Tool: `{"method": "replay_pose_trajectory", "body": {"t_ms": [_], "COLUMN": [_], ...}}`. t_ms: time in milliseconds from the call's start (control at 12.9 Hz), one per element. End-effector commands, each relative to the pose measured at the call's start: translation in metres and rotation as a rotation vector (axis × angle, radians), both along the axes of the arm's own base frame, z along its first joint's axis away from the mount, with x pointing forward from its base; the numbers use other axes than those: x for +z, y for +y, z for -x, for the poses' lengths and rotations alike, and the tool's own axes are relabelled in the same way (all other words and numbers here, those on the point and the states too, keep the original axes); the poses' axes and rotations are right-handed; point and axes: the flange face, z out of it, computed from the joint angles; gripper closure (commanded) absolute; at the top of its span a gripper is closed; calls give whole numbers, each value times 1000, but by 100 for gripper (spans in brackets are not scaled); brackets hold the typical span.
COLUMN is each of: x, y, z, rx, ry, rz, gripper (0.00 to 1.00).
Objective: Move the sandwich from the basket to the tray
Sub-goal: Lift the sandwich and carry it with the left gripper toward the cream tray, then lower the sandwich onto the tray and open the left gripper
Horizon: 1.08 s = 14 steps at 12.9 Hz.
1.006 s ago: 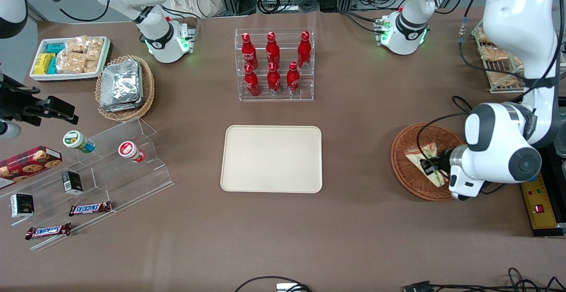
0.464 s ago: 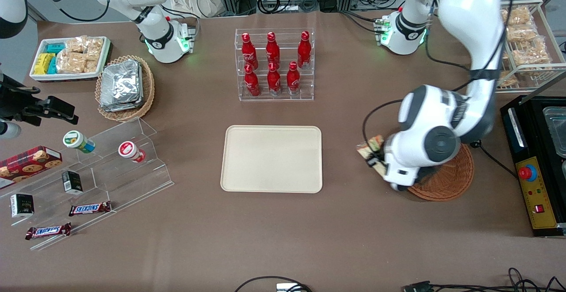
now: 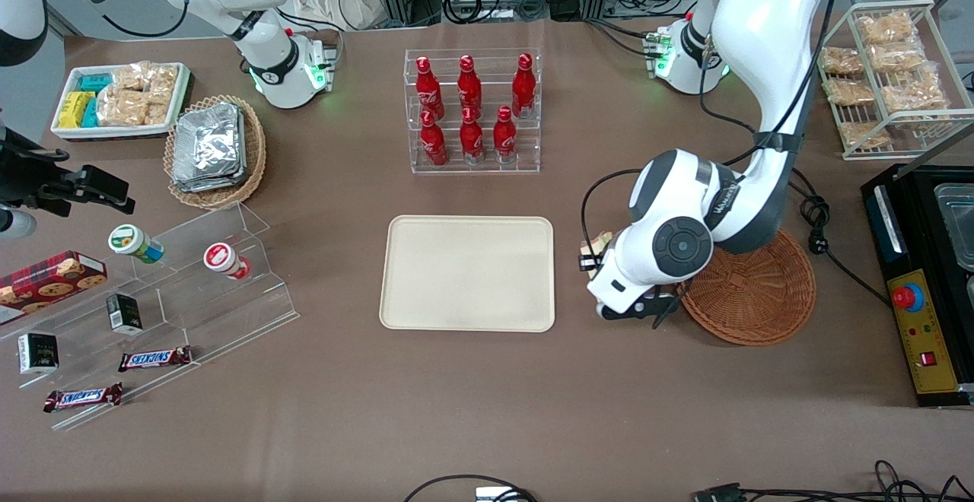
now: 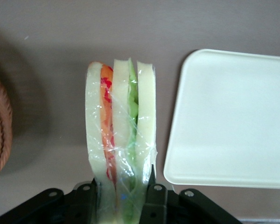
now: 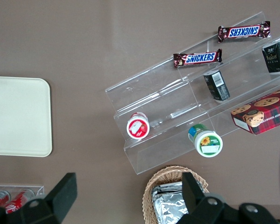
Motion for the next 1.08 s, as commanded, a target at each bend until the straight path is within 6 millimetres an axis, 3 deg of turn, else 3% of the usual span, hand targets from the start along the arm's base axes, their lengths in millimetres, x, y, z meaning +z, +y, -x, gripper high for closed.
{"method": "replay_pose_trajectory", "body": {"t_ms": [0,232,387,1006], "x": [-10,-30,-40,-88], "y": [-25,-63,-76,-96], "z": [-1,14,23,16], "rx": [-131,-178,-198,-180], "ry": [9,49,70,0], "rz": [56,96,109,166], "gripper": [65,67,68,68]}}
